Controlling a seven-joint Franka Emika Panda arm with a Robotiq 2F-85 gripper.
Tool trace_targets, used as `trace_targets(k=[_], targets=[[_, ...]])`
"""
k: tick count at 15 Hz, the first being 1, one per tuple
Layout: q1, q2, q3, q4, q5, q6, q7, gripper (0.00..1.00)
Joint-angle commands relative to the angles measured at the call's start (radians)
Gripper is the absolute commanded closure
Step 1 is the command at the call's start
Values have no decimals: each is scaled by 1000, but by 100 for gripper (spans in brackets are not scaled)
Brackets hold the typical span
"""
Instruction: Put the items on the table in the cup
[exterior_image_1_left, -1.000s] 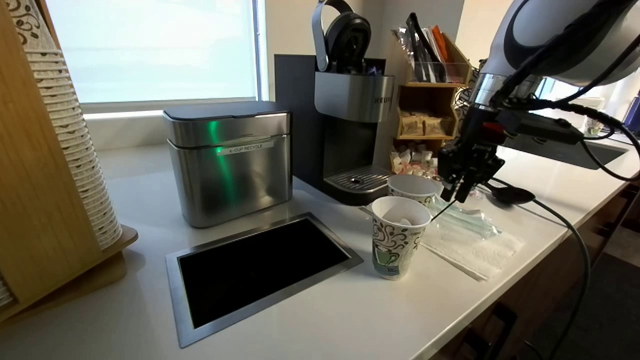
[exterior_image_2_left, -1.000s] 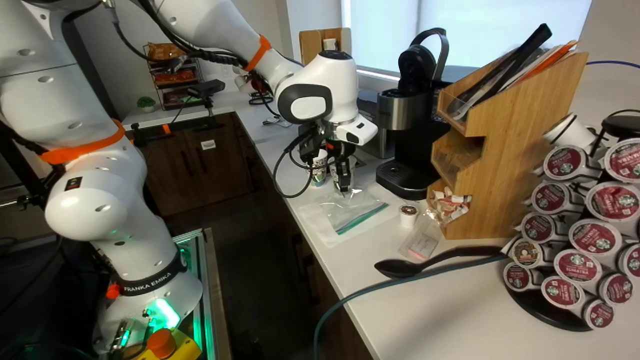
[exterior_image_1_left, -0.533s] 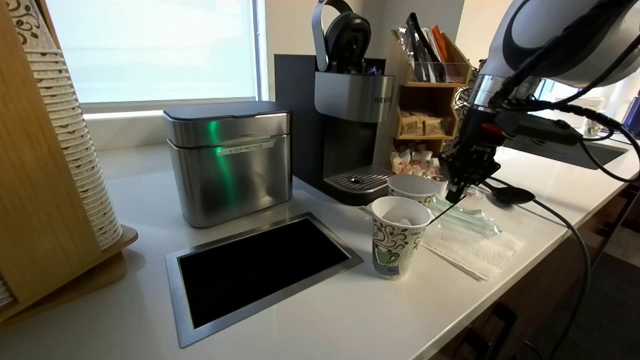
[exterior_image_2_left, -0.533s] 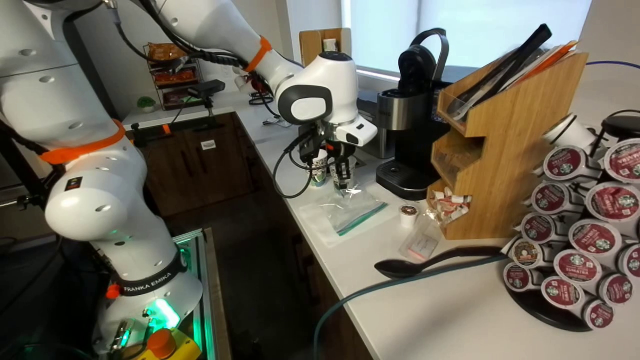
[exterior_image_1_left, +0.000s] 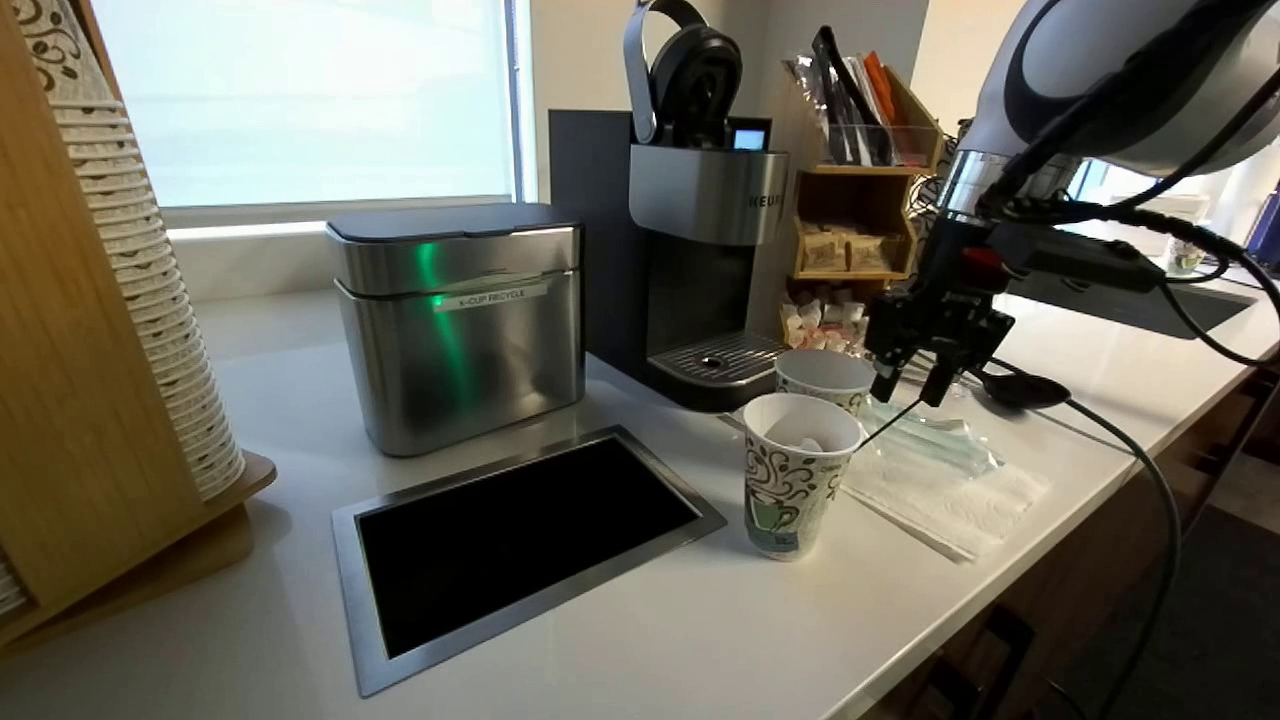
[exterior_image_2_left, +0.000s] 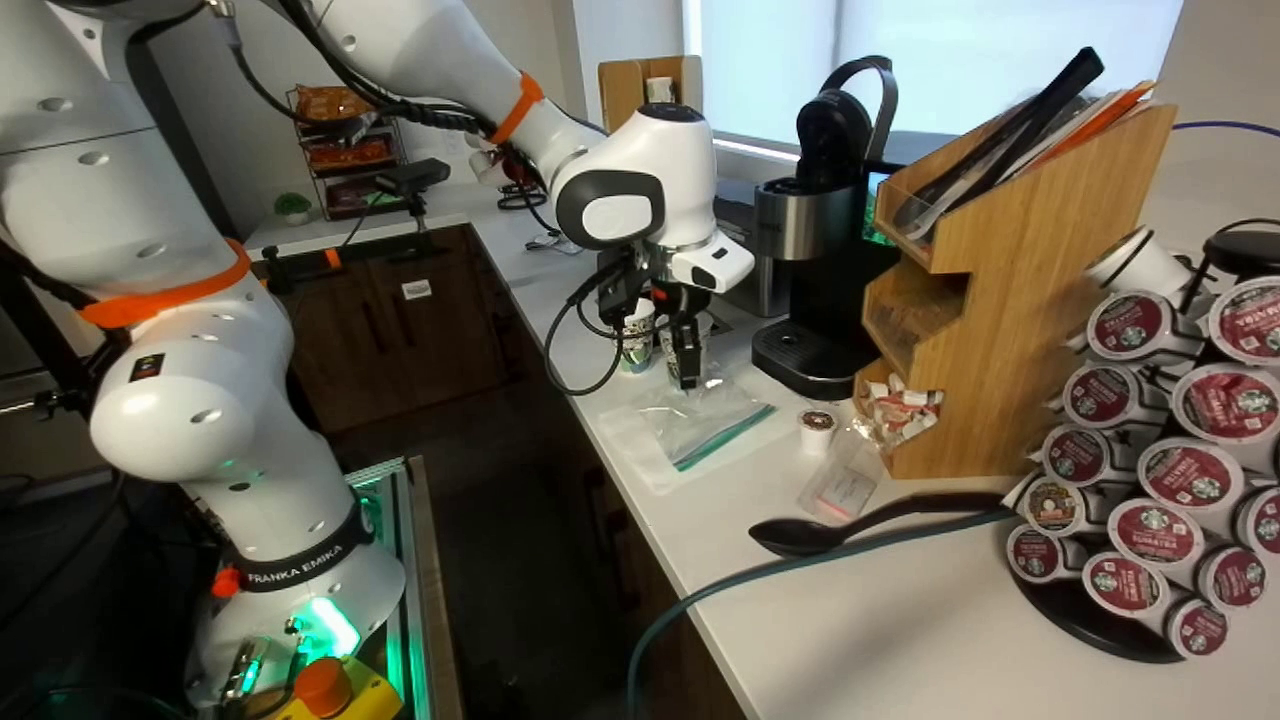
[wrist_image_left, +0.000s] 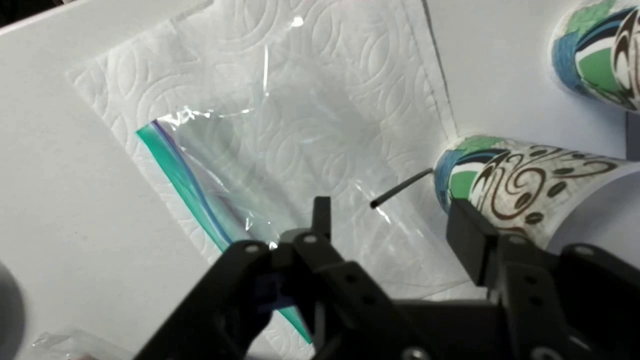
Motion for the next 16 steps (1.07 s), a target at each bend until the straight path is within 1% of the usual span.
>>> trace_targets(k=[1,2,4,5,6,7,8,9,10,11,12,13,16], targets=[[5,-17,3,-21,12,3,19,10],[5,-21,3,-22,8,-5,24,9],[5,-31,4,-30,9,-5,25,13],[6,-35,5,-32,9,-6,26,18],[7,-37,6,-34,9,-8,26,20],[7,-42,7,-38,9,-11,26,28],[8,-48,8,-43,8,-15,25,25],[9,-56,10,-50,9,-14,22,29],[10,-60,11,-55,8,-13,24,28],[10,-61,12,-55,9,-15,23,30],[11,-63,13,-58,9,-14,25,39],[12,-65,13,-58,8,-14,26,53],[12,-67,15,-64,8,-7,29,78]])
